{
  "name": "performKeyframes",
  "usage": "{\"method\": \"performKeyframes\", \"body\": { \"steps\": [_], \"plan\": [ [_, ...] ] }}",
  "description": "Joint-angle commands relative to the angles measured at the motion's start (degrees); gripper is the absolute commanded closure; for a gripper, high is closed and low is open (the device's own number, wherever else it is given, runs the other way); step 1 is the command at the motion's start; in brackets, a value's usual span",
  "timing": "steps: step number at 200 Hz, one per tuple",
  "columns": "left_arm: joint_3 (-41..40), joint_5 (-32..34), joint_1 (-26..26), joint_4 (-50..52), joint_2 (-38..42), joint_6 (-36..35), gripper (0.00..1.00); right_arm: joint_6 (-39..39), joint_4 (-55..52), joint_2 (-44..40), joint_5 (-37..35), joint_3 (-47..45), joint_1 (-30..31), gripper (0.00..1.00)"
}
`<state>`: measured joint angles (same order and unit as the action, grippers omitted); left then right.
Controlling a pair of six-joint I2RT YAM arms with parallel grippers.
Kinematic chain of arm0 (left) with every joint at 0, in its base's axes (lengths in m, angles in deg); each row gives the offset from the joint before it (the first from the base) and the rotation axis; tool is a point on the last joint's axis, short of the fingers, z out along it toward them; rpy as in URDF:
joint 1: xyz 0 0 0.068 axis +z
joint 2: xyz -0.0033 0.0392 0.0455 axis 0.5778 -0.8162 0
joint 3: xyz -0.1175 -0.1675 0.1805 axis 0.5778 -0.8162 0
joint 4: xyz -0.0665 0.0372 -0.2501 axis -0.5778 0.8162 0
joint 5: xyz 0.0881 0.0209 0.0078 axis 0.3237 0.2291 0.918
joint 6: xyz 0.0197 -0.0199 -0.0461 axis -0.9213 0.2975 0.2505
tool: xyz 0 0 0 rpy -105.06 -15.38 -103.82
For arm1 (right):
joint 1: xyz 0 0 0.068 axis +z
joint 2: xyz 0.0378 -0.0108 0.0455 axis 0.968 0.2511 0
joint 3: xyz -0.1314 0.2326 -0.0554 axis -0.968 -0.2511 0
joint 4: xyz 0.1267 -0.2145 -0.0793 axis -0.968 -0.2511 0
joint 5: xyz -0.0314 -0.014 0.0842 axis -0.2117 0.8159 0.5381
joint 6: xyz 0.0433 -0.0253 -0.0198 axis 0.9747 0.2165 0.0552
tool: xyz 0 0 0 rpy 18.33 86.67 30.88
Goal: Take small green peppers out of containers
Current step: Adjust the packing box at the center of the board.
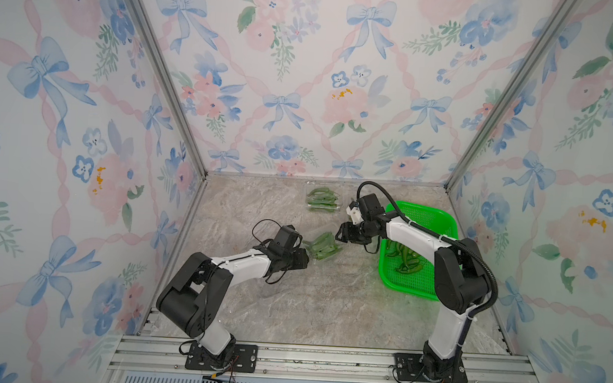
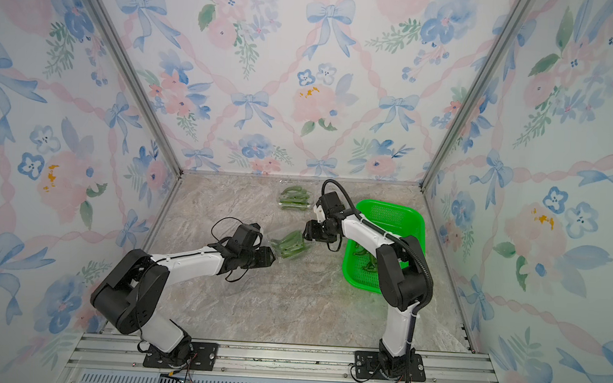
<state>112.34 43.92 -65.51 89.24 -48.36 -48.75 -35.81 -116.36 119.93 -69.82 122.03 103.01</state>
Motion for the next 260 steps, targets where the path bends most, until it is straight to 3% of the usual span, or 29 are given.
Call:
{"method": "performKeyframes", "body": {
  "steps": [1, 75, 141, 187, 223, 260],
  "plan": [
    [3.0, -0.1, 1.0, -1.0, -1.8, 0.0, 0.46, 1.9, -1.2, -4.9, 0.3, -2.8, 3.1, 0.4],
    [10.3, -1.1, 5.7, -0.9, -8.7, -2.6, 0.45, 8.0, -3.8, -18.2, -3.2, -13.1, 8.5, 0.38],
    [8.4, -1.3, 8.3, -0.9, -9.1, -3.5, 0.46, 6.1, -6.7, -24.2, -5.4, -15.7, 7.1, 0.36],
    [3.7, -4.6, 7.5, -2.0, -1.1, -0.8, 0.46, -0.9, -8.1, -17.6, -2.5, -6.7, 0.5, 0.36],
    [-7.1, -11.9, 6.7, -15.8, 5.1, 9.3, 0.45, -6.1, -11.3, -9.0, -0.9, 4.0, -1.4, 0.36],
    [-10.7, -13.1, 3.7, -22.7, 5.1, 13.6, 0.46, -9.2, -12.1, -0.7, -0.7, 11.9, -2.4, 0.36]
  ]
}}
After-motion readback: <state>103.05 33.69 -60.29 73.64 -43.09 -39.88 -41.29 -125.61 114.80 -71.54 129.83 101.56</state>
